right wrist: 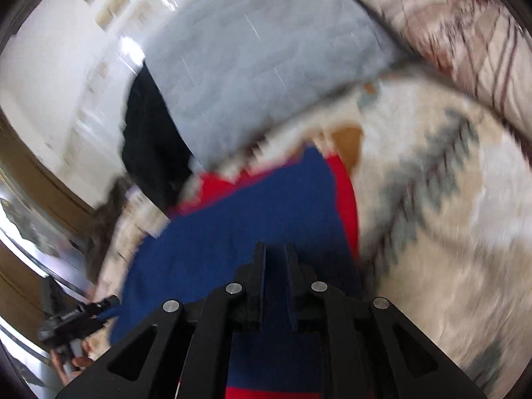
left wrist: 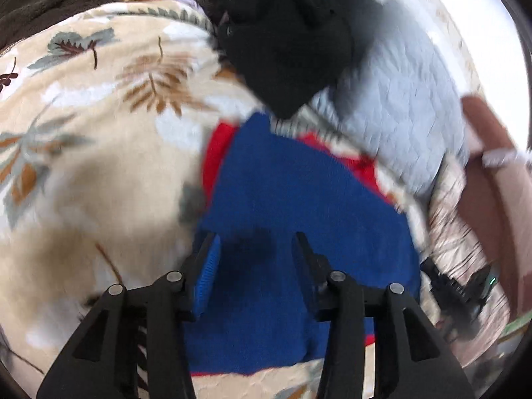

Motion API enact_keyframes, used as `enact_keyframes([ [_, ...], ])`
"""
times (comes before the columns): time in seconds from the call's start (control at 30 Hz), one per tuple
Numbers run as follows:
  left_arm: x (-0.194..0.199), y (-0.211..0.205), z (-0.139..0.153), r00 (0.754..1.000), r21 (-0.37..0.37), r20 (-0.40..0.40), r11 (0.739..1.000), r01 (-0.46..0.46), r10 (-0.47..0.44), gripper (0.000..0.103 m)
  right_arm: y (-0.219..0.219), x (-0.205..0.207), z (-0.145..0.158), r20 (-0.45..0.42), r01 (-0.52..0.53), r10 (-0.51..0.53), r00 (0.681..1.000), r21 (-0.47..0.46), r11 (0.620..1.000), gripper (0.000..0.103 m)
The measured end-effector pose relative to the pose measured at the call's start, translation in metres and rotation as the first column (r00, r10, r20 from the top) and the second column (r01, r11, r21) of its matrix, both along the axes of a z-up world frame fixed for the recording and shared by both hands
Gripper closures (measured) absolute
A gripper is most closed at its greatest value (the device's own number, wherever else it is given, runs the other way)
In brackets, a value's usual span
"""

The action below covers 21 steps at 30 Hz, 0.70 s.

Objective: Fold small clothes
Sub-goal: 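Lay the blue lower half over the red chest with both grippers, then release the hem and smooth the folded sweater flat with both grippers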

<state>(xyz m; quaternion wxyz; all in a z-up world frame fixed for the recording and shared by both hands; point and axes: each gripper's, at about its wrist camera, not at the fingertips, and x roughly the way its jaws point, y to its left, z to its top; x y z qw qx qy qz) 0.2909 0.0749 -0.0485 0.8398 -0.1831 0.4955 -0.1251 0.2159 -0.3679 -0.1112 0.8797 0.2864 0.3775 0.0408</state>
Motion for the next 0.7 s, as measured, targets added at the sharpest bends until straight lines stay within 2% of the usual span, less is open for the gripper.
enact_keyframes([
  [0.07,0.001,-0.009,-0.018,0.999,0.095,-0.032,0.995,-0.006,0.010,0.060,0.003,-0.001,-0.005,-0.019,-0.001,0.001,1.000,-0.024,1.000,0.100],
  [0.1,0.000,-0.010,-0.019,1.000,0.111,-0.029,0.994,-0.007,0.010,0.060,0.002,-0.004,0.000,-0.014,0.008,-0.008,1.000,-0.025,1.000,0.099],
  [0.17,-0.004,-0.008,-0.010,1.000,0.116,-0.026,0.993,-0.005,0.008,0.060,-0.006,-0.016,0.012,0.011,0.034,-0.034,0.999,0.002,0.999,0.088],
  [0.27,-0.022,-0.001,0.004,1.000,0.096,-0.007,0.995,0.002,-0.001,0.060,-0.018,-0.039,0.016,-0.013,0.100,-0.100,0.995,-0.047,0.994,0.071],
  [0.33,-0.032,0.003,0.004,1.000,0.072,0.001,0.997,-0.001,0.001,0.058,-0.020,-0.049,0.007,-0.063,0.112,-0.118,0.991,-0.089,0.990,0.068],
  [0.37,-0.037,0.004,0.002,1.000,0.071,0.000,0.997,-0.010,0.010,0.055,-0.018,-0.051,0.000,-0.087,0.093,-0.100,0.991,-0.088,0.992,0.069],
  [0.4,-0.038,0.003,-0.004,1.000,0.080,-0.010,0.997,-0.017,0.018,0.055,-0.015,-0.052,-0.006,-0.100,0.051,-0.057,0.993,-0.066,0.997,0.088],
  [0.43,-0.039,0.003,-0.007,1.000,0.091,-0.017,0.996,-0.021,0.023,0.055,-0.011,-0.053,-0.007,-0.090,0.023,-0.028,0.996,-0.057,0.998,0.094],
  [0.5,-0.042,-0.002,-0.007,0.999,0.138,-0.004,0.990,-0.031,0.032,0.055,-0.008,-0.063,0.005,-0.012,0.031,-0.032,0.999,-0.087,0.996,0.096],
  [0.57,-0.046,-0.006,-0.005,1.000,0.162,0.000,0.986,-0.026,0.027,0.055,-0.014,-0.074,0.012,0.039,0.071,-0.069,0.997,-0.063,0.995,0.097],
  [0.6,-0.047,-0.005,-0.006,1.000,0.164,-0.003,0.986,-0.026,0.026,0.055,-0.018,-0.077,0.010,0.038,0.093,-0.091,0.995,-0.048,0.995,0.097],
  [0.7,-0.048,-0.005,-0.011,1.000,0.206,-0.003,0.978,-0.023,0.024,0.055,-0.025,-0.071,-0.021,-0.067,0.100,-0.104,0.992,-0.052,0.994,0.097],
])
